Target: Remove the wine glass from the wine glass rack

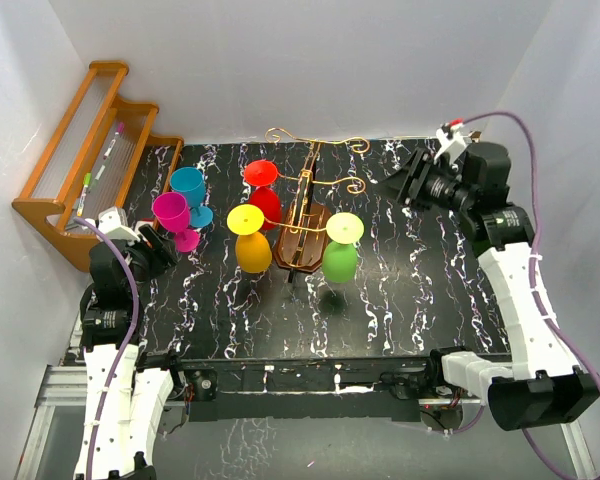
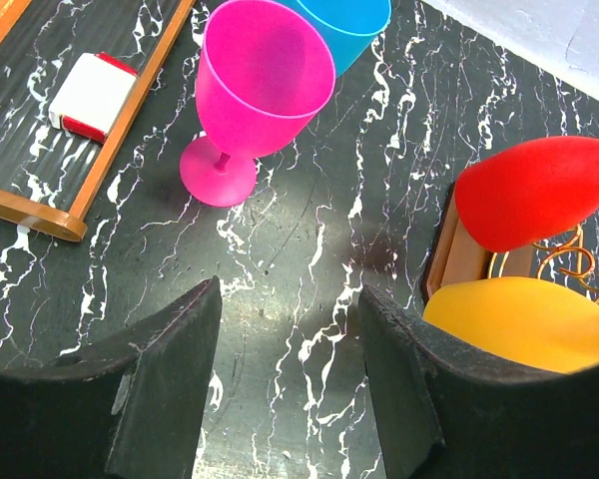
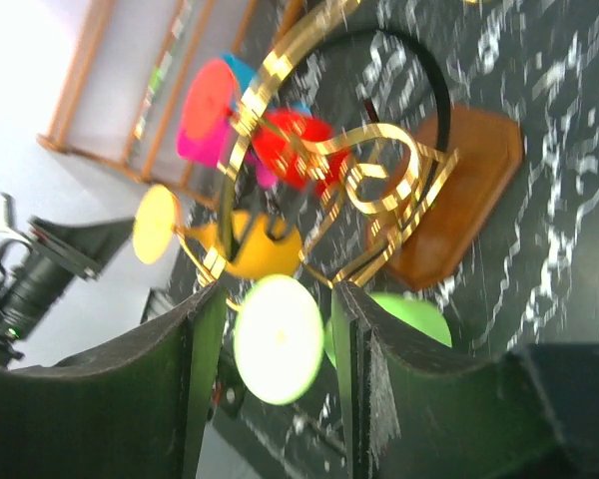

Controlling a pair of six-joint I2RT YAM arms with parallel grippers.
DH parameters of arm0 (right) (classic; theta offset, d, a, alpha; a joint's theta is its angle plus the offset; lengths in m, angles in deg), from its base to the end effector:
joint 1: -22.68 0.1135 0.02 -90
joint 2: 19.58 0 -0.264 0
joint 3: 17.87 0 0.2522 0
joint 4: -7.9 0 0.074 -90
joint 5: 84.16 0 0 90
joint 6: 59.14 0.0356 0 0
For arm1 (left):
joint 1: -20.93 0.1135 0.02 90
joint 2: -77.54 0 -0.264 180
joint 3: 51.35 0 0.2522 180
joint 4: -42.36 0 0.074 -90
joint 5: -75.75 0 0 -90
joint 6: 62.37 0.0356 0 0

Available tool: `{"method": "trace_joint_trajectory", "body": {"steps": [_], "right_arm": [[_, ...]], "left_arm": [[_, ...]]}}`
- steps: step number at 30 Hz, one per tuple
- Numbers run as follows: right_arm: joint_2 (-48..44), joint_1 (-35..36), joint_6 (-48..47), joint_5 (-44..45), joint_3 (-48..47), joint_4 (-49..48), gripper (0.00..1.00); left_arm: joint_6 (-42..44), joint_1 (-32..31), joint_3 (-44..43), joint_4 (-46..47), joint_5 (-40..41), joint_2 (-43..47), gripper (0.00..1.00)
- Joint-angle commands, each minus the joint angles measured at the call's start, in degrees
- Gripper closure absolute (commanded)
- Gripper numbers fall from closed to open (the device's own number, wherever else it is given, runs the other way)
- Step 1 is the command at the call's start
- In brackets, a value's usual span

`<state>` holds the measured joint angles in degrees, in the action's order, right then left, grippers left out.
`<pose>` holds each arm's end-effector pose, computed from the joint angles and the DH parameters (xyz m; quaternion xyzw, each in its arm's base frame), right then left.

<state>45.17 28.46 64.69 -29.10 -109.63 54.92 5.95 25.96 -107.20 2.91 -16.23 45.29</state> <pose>0.2258 0.0434 0.4315 0.0223 0.7998 0.4167 0.4314 0.1328 0.0105 0.3254 -0.1741 0.7786 -0.1009 0.5944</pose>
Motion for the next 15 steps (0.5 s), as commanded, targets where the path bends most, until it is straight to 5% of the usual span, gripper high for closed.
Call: {"method": "trace_joint_trajectory", "body": {"steps": [1,15], "right_arm": [[-2.32,0.02,-2.69,-4.04,8.9,2.52,0.52],[-6.03,-0.03,-2.78,-8.12,14.21,0.02,0.54]], "left_arm": [[0.15,-0.03,0.21,1.04,-0.73,0.17,0.45],[0.14,-0.22,0.31,0.73,-0.93,-0.07,0.46]]}}
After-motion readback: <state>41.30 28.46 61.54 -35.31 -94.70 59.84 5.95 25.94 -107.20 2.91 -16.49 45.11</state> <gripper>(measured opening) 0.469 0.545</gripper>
